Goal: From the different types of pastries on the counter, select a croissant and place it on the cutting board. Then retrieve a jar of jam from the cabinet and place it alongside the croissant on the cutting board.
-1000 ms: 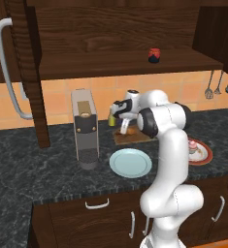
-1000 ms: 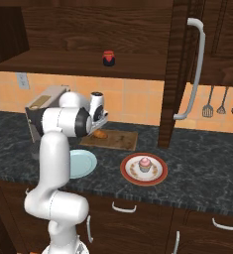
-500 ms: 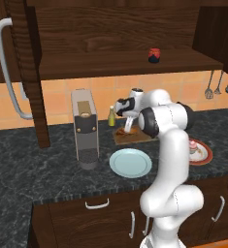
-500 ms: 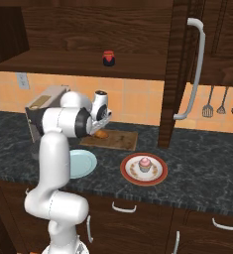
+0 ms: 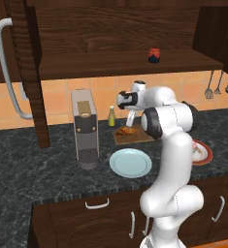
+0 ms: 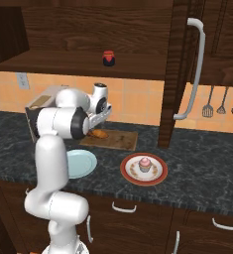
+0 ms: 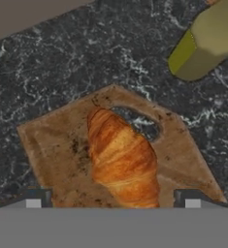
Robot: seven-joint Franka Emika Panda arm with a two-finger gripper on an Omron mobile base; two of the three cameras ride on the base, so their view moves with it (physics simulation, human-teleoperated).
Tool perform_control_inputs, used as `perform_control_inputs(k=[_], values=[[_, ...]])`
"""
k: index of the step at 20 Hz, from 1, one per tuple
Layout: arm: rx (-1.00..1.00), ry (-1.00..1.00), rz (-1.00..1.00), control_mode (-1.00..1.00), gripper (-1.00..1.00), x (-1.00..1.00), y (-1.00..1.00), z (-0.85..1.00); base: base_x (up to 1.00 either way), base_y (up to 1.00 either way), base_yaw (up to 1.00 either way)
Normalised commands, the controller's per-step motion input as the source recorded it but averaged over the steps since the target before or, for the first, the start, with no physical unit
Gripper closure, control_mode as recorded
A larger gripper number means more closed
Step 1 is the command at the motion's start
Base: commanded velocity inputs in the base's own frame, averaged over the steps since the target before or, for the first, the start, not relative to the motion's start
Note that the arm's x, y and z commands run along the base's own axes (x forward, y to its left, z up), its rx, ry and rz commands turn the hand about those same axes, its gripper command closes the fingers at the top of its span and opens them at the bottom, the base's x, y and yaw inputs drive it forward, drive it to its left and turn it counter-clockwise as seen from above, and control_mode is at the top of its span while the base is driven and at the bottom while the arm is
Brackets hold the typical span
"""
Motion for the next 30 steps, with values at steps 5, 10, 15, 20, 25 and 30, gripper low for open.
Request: perform_control_inputs(k=[5,10,15,20,25,30], values=[[0.01,-0.31,-0.19,-1.0,-1.0,-0.86,0.0,0.0,0.0,0.0,0.0],[0.05,-0.3,-0.36,-1.0,-1.0,-0.84,-0.06,0.02,0.0,0.0,0.0],[0.0,-0.02,-0.24,-1.0,-1.0,-0.14,0.0,0.3,0.0,0.0,0.0],[0.02,-0.04,-0.06,-1.0,-1.0,-0.32,0.0,0.02,0.0,0.0,0.0],[0.1,-0.21,-0.05,-1.0,-1.0,-0.19,0.0,0.26,0.0,0.0,0.0],[0.09,-0.19,-0.19,-1.0,-1.0,-0.1,-0.01,0.47,0.0,0.0,0.0]])
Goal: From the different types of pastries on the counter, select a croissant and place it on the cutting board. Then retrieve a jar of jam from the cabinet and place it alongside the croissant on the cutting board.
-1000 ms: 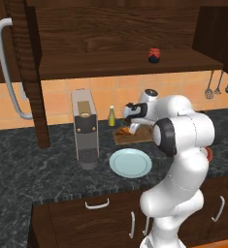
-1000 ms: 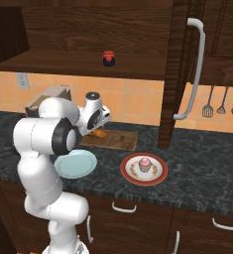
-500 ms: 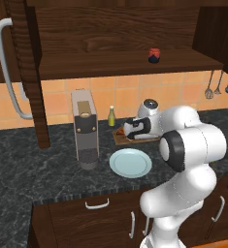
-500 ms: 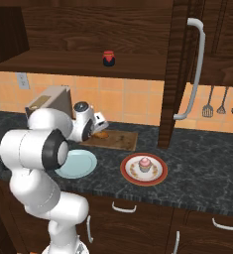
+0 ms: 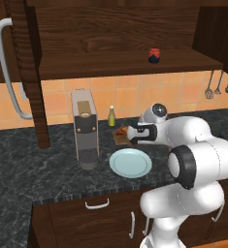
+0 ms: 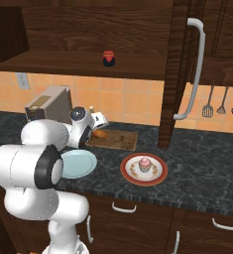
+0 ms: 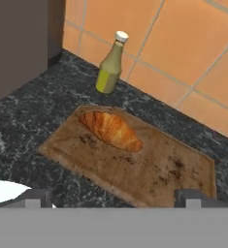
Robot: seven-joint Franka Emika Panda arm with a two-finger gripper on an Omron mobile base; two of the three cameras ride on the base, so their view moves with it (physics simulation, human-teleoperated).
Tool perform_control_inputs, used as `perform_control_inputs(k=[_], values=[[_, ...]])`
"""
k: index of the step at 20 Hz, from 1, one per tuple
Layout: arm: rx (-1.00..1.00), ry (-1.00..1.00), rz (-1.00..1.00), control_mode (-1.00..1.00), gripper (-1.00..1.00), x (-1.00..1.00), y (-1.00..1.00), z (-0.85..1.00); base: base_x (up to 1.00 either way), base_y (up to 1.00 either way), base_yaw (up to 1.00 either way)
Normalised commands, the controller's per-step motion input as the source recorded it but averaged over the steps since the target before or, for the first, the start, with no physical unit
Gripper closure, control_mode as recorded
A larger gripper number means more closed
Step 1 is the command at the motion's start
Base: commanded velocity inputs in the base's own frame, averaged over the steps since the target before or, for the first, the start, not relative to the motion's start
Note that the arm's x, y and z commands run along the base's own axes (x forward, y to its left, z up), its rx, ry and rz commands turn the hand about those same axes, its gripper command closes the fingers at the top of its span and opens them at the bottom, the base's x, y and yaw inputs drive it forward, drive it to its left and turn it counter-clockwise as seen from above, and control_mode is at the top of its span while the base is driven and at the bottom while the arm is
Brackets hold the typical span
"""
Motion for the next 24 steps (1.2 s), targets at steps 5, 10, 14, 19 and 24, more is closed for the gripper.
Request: perform_control_inputs(k=[5,10,14,19,24], values=[[0.03,-0.19,-0.23,-1.0,-1.0,-0.12,0.0,0.61,0.0,0.0,0.0],[0.0,-0.22,-0.16,-1.0,-1.0,-0.33,0.0,0.75,0.0,0.0,0.0],[0.0,-0.26,-0.11,-1.0,-1.0,-0.42,0.0,0.97,0.0,0.0,0.0],[0.01,-0.1,-0.09,-1.0,-1.0,-0.08,0.0,0.93,0.0,0.0,0.0],[0.0,-0.05,-0.08,-1.0,-1.0,-0.21,0.0,0.89,0.0,0.0,0.0]])
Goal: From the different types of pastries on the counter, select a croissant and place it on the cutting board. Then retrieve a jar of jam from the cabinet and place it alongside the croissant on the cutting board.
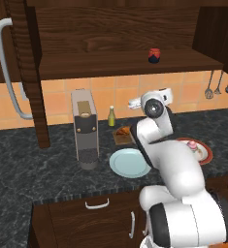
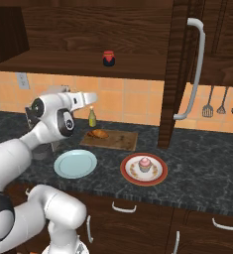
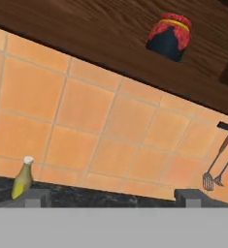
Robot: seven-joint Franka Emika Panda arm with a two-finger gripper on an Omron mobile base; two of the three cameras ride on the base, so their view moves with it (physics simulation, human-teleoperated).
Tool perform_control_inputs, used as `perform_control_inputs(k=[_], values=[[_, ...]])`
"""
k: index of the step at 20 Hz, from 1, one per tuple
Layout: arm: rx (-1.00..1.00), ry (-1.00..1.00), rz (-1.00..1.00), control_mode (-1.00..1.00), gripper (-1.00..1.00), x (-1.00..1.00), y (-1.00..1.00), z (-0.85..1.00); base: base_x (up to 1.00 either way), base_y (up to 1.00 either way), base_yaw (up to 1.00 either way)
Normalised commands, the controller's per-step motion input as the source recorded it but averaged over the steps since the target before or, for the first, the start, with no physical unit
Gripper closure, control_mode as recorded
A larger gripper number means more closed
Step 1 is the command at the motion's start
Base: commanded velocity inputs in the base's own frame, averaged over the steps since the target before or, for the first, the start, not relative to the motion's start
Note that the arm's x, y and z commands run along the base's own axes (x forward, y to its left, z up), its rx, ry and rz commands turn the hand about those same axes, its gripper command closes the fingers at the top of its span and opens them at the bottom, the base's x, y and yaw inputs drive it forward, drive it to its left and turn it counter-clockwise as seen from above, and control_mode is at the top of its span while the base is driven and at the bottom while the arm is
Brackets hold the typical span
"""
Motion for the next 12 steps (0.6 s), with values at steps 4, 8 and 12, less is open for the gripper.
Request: perform_control_inputs(k=[4,8,12], values=[[0.0,-0.1,-0.07,-1.0,-1.0,-0.41,-0.02,0.86,0.0,0.0,0.0],[0.0,-0.05,-0.06,-1.0,-1.0,-0.1,-0.01,0.8,0.0,0.0,0.0],[0.0,0.0,-0.05,-1.0,-1.0,0.0,-0.02,0.78,0.0,0.0,0.0]])
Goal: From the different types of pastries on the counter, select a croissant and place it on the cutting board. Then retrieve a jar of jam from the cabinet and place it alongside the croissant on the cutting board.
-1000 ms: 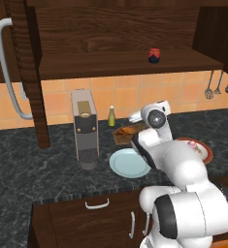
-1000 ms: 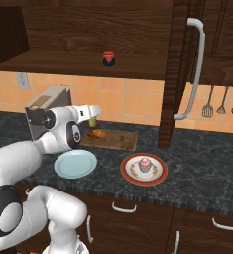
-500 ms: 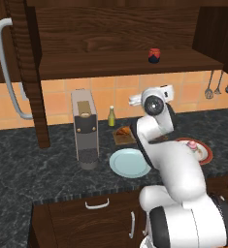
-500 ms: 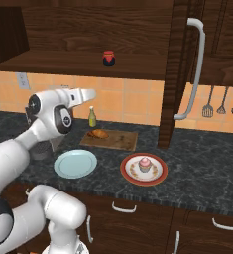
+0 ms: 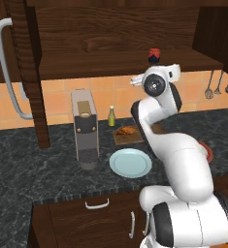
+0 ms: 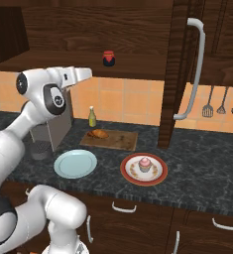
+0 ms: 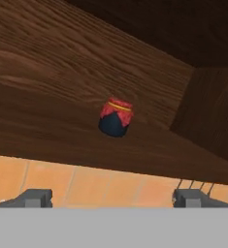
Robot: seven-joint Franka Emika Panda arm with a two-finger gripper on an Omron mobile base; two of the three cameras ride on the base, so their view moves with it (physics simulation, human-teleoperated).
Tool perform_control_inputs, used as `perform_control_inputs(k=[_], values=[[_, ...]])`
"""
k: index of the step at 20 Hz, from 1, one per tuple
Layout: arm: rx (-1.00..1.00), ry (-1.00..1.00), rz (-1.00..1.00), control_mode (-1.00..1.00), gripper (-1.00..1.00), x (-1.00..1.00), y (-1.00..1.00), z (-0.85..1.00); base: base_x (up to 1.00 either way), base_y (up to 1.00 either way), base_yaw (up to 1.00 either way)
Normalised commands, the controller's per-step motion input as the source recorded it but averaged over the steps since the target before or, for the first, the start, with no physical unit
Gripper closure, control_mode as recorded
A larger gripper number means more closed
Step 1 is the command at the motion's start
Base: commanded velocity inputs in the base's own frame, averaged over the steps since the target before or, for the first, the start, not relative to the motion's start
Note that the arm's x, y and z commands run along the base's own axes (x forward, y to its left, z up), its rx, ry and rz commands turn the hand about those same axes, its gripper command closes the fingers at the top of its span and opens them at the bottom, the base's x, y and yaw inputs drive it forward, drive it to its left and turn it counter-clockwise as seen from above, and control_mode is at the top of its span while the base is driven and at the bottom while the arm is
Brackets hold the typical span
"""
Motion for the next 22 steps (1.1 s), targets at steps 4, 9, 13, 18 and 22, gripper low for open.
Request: perform_control_inputs(k=[4,9,13,18,22], values=[[0.07,-0.01,-0.03,-1.0,-1.0,0.0,-0.1,0.66,0.0,0.0,0.0],[0.29,0.01,-0.14,-1.0,-1.0,0.02,-0.23,0.16,0.0,0.0,0.0],[0.31,0.0,-0.16,-1.0,-1.0,0.21,-0.11,0.0,0.0,0.0,0.0],[0.22,0.0,-0.03,-1.0,-1.0,0.28,-0.15,0.1,0.0,0.0,0.0],[0.06,0.0,0.1,-1.0,-1.0,0.32,-0.23,0.14,0.0,0.0,0.0]])
